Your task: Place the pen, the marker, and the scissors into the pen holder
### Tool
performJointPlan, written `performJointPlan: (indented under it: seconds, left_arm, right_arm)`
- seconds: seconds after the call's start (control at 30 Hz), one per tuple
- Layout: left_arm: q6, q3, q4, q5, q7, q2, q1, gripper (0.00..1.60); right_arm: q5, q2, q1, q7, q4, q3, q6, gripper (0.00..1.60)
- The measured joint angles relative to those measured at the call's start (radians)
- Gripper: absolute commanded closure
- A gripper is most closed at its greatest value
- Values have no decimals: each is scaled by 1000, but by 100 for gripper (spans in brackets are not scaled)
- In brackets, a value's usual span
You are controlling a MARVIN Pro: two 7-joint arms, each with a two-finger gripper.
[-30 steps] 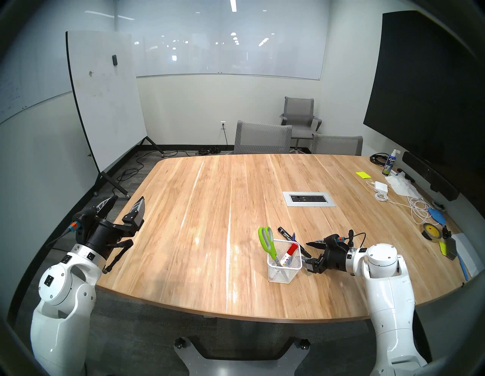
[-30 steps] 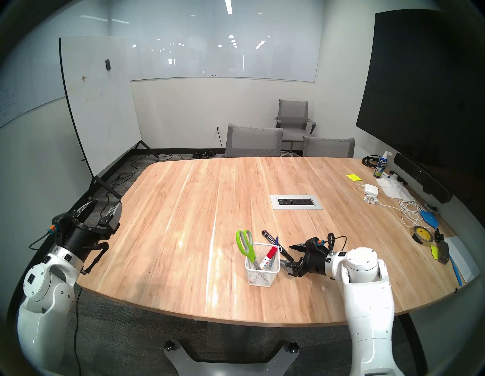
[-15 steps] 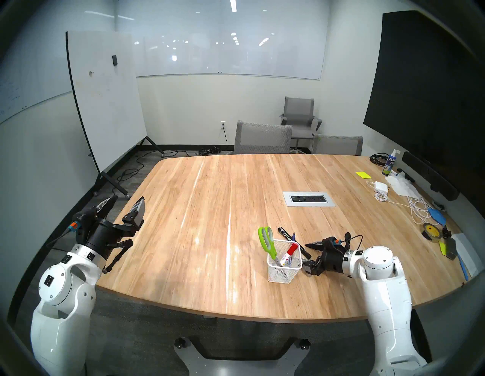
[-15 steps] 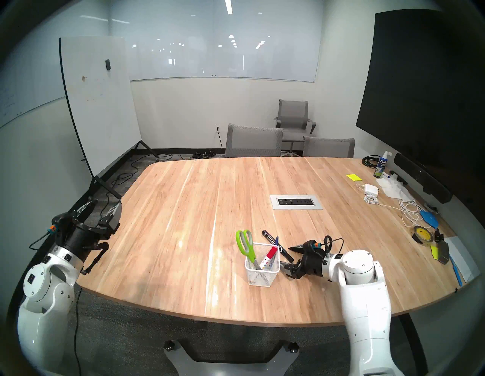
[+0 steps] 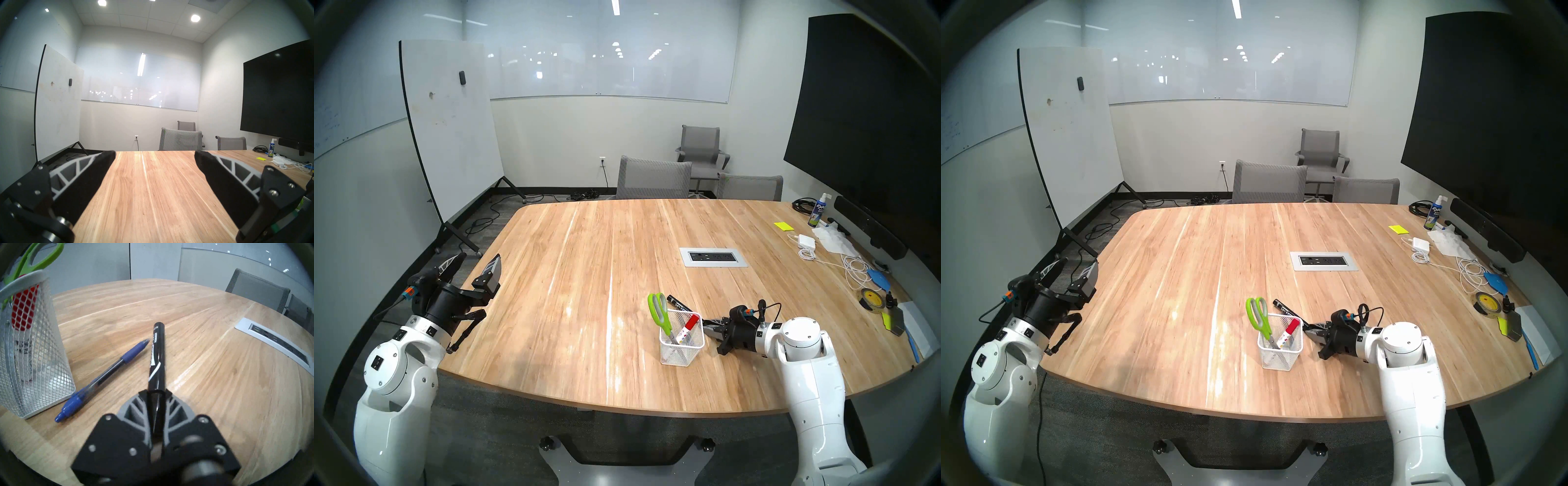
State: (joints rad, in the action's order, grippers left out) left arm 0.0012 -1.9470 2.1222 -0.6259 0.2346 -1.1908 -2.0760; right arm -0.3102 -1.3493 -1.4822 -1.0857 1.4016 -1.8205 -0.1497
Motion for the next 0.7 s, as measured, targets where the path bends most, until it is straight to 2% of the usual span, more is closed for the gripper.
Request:
performJointPlan:
  seconds: [0.3, 0.7]
  left_arm:
    - [1, -1, 0, 1, 1, -1, 1, 0]
    - [2, -1, 0, 3, 3, -4, 2, 0]
  right_arm:
    - [6, -1, -9, 15, 8, -22, 18, 160]
    - [58, -16, -41, 6, 57, -99, 47, 160]
